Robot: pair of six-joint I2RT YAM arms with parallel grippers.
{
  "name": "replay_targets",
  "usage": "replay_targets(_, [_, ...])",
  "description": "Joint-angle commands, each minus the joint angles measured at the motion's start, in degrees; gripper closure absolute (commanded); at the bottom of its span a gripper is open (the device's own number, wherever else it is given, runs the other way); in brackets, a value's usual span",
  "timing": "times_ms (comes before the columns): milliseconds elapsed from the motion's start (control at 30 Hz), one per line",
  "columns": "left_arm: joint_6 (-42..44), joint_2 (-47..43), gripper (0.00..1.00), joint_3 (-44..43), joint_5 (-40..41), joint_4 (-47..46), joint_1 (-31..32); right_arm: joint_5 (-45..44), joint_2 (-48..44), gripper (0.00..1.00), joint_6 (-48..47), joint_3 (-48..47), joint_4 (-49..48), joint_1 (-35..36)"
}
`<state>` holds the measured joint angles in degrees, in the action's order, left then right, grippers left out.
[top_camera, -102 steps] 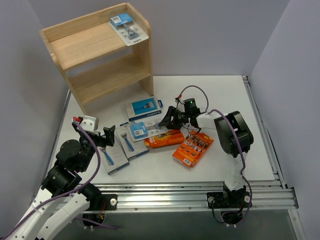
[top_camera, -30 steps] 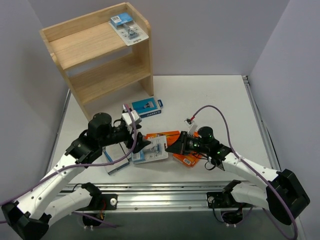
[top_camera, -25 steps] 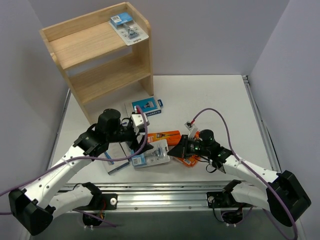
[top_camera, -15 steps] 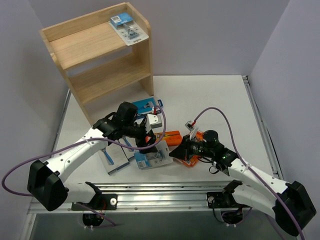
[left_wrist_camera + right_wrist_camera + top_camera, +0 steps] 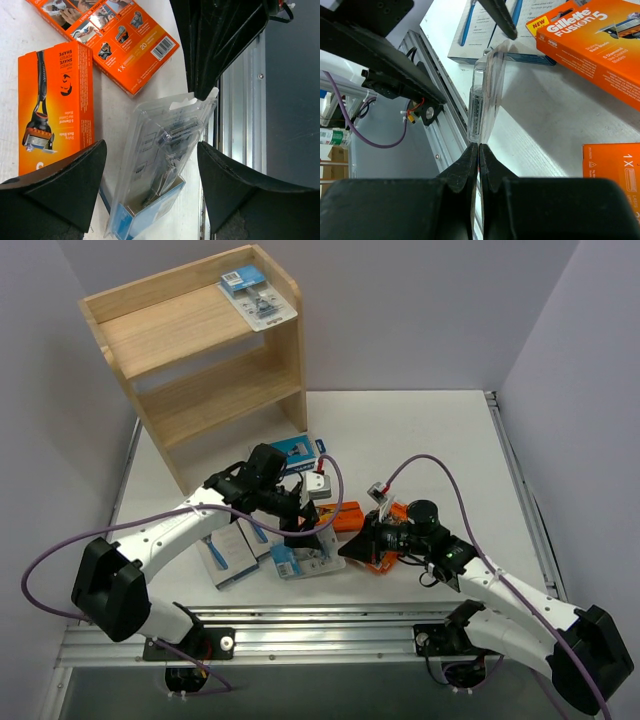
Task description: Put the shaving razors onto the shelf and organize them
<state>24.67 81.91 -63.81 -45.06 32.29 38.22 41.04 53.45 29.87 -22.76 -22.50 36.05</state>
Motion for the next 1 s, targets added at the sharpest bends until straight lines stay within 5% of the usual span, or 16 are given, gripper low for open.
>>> replay_targets(0, [1.0, 1.5, 0.19, -2.9, -4.4, -3.9, 0.3, 2.3, -1.9, 1.0, -1.0, -2.0, -2.3, 0.2])
replay_targets(333, [1.3, 5.3, 0.3, -4.8, -6.6, -2.4, 0.4, 1.3, -3.2, 1.0, -1.4, -1.9, -1.7, 0.2])
replay_targets(500, [0.6, 4.9, 0.78, -4.7, -7.1, -1.5, 0.3, -1.0, -2.3, 1.0, -2.4, -2.3, -0.2, 0.2])
replay_targets(600, [0.4, 5.3, 0.92, -5.8, -8.0, 0.0, 0.3, -2.0, -1.9, 1.0, -2.9, -2.7, 1.2, 0.2])
replay_targets(733, [-0.1, 5.3, 0.98, -6.8, -8.9, 1.0, 0.3, -4.9, -3.1, 0.99, -3.3, -3.5, 3.2, 0.2])
replay_targets(967, [-0.8, 2.3, 0.98, -6.9, -7.8, 2.0, 0.3, -7.3, -3.6, 0.53, -3.1, -4.9, 5.1, 0.2])
